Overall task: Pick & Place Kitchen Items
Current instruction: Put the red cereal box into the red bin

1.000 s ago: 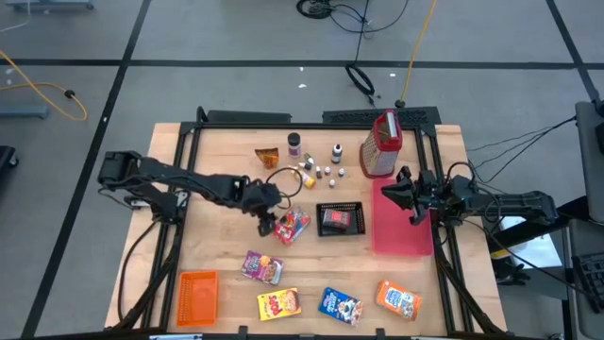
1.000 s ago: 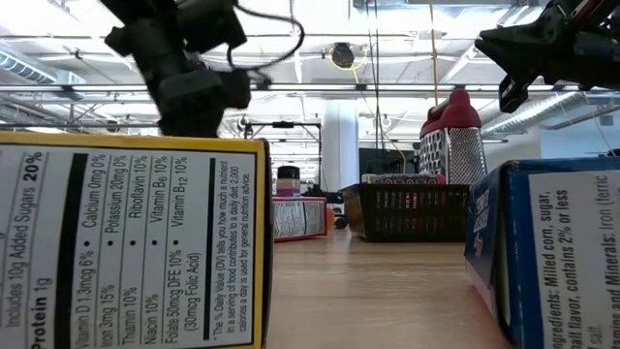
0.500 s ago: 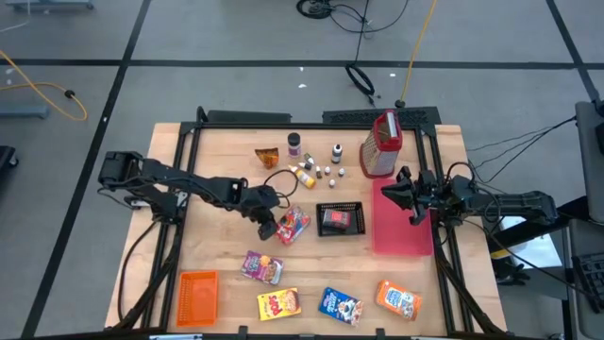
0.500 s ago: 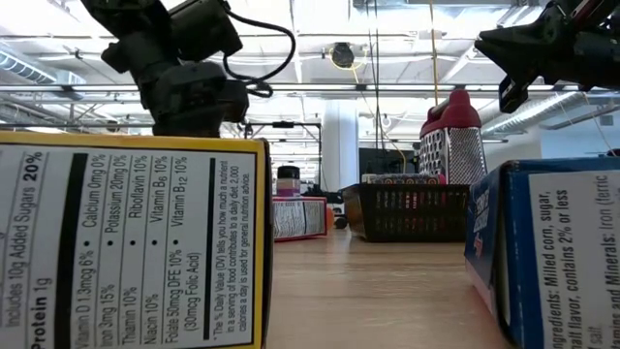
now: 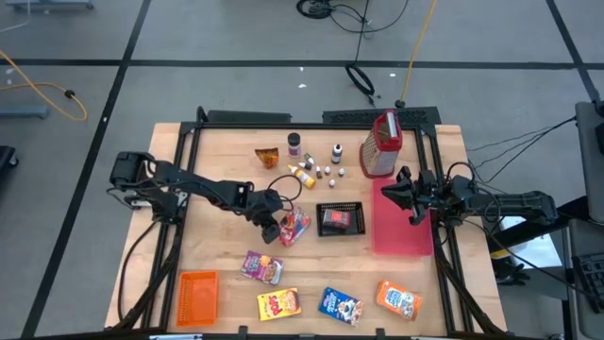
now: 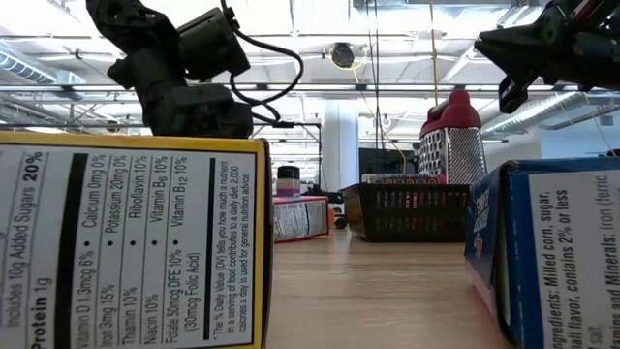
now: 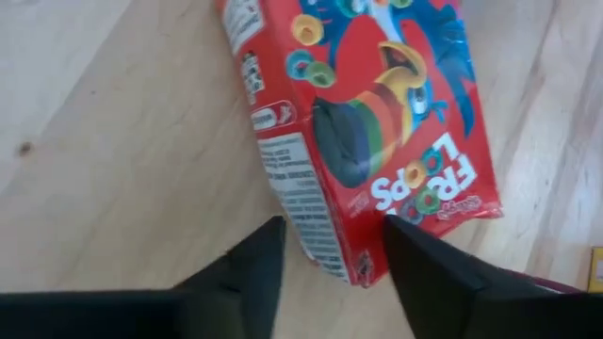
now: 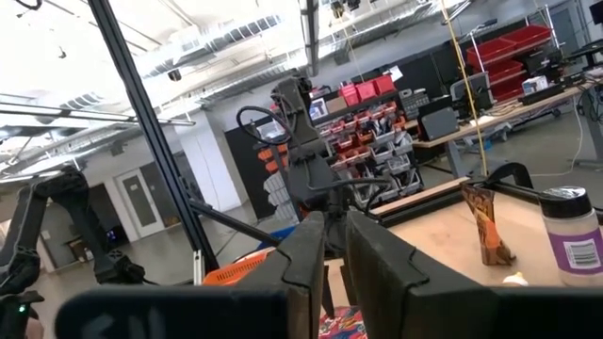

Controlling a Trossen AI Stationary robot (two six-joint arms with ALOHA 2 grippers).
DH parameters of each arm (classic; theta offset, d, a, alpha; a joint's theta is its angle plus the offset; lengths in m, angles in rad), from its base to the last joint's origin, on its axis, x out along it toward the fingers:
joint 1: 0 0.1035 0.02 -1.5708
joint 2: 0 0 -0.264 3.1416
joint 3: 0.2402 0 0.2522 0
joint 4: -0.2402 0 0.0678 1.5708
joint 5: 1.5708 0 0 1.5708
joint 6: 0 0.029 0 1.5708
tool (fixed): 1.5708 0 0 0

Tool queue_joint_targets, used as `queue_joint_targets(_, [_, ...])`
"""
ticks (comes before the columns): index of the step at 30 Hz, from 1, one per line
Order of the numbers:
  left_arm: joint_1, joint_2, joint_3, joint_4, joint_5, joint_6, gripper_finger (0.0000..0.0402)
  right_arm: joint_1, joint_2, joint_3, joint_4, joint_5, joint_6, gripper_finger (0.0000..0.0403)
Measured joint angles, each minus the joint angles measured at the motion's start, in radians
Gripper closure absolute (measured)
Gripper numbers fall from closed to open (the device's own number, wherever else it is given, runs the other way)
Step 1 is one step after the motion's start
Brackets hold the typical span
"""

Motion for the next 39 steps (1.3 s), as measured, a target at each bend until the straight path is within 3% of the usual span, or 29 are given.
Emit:
queue_joint_targets(5, [0.000, -0.009, 0.000, 0.011, 0.027, 0.027, 0.0358, 0.000, 0.004, 0.000, -0.002, 0.000, 0.001, 0.0360])
queue_joint_targets(7, [0.000, -0.009, 0.000, 0.011, 0.028, 0.038, 0.0388, 0.000, 0.005, 0.000, 0.001, 0.000, 0.001, 0.0360])
queue_joint_targets(16, [0.001, -0.048, -0.002, 0.003, 0.045, 0.064, 0.0400, 0.000, 0.006, 0.000, 0.000, -0.009, 0.000, 0.0360])
queue_joint_targets(24, [0.017, -0.237, -0.002, 0.009, 0.072, 0.063, 0.0401, 0.050, 0.081, 0.004, 0.093, -0.081, -0.154, 0.0360])
queue_joint_targets(32, [0.067, -0.358, -0.002, 0.117, 0.110, 0.030, 0.0401, 0.174, 0.308, 0.139, 0.125, -0.071, -0.418, 0.0360])
queue_joint_targets(39, [0.114, -0.349, 0.000, 0.201, 0.212, -0.026, 0.0401, 0.272, 0.574, 0.309, 0.123, 0.118, -0.621, 0.0360])
